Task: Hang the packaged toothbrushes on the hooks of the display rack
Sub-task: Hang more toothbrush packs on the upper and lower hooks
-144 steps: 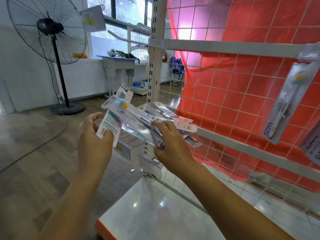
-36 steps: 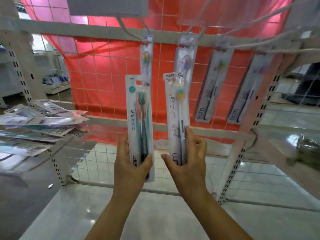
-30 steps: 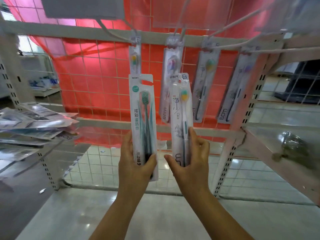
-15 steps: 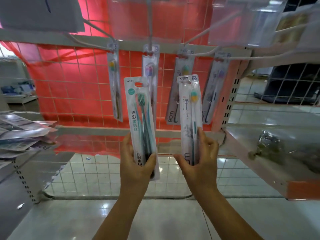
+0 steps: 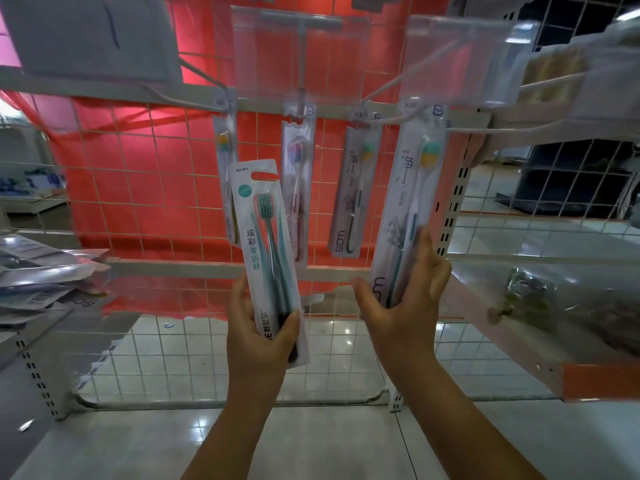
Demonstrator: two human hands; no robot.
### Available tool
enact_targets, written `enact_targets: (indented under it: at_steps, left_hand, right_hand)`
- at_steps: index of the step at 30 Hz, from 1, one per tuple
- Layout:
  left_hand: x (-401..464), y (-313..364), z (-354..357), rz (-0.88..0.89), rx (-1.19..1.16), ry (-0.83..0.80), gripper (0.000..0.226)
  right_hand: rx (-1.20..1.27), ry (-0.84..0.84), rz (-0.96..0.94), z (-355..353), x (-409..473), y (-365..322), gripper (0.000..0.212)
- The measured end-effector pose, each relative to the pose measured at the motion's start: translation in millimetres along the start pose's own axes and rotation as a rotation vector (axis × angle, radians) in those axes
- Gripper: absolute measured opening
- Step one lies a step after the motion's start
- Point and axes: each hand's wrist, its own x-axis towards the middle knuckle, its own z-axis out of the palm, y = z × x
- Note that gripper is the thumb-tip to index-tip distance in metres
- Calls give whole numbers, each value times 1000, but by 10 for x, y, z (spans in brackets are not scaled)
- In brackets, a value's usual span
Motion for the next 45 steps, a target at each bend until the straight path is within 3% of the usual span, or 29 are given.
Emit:
enact_targets:
  at_steps: [11,15,20,26,39,45]
  left_hand:
    - [-10,-81,-94,-26,26,13,75]
    - [-28,-133,-108,-55,34,10,74]
    - [-32,-187,-146,-83,46,25,74]
    - [-26,-185,-157,-120,2,32,70]
    - [-34,-268,-150,-138,49,32,72]
    - [-13,-281,-125,-145,32,38,72]
  right_hand:
    - [-97,31,-91,60,-154,89,97]
    - [-211,-82,-213,125,-297,45,89]
    - [24,11,-69,165,-225,42,87]
    - [83,86,-1,95,-166,119,93]
    - [183,73,-59,106,-160,-56,89]
    - [122,90,-88,116,-194,-22,84]
